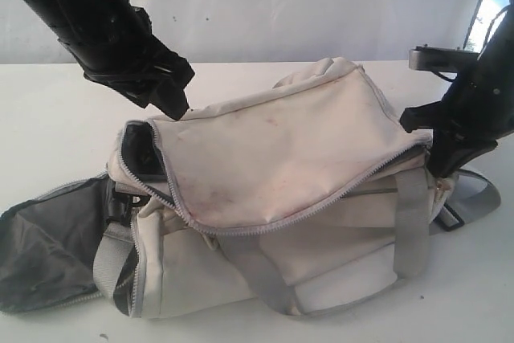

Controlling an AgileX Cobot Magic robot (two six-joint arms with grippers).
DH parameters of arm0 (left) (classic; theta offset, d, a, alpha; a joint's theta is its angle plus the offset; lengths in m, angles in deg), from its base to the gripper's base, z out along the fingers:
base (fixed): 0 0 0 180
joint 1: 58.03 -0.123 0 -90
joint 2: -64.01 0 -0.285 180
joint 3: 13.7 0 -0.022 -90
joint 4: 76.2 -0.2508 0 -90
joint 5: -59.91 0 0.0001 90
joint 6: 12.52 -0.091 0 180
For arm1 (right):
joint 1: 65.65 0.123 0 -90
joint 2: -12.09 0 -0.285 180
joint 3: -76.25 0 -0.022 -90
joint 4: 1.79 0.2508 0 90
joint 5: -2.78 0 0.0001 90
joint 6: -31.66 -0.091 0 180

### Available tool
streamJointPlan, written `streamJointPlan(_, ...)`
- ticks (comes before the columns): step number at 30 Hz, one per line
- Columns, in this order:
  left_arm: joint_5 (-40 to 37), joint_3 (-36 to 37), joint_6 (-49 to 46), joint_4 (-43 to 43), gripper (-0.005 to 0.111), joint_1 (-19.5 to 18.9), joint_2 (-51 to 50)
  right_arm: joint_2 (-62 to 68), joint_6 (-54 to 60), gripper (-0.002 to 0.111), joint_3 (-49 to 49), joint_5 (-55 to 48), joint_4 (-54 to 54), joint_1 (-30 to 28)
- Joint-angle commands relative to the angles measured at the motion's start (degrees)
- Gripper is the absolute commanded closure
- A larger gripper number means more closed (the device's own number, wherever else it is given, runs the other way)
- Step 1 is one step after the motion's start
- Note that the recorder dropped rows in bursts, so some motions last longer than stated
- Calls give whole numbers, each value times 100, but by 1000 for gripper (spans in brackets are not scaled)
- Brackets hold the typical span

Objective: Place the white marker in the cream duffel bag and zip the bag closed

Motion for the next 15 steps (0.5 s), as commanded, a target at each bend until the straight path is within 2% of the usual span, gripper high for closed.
streamJointPlan(1,5,-40,38,-30,51,25,44,-284,-413,108,-80,-15,122,-1)
streamJointPlan(7,85,-40,38,-30,51,25,44,-727,-340,108,-724,-15,286,-1)
streamJointPlan(15,38,-40,38,65,51,25,44,-1414,66,108,-898,-15,1643,-1)
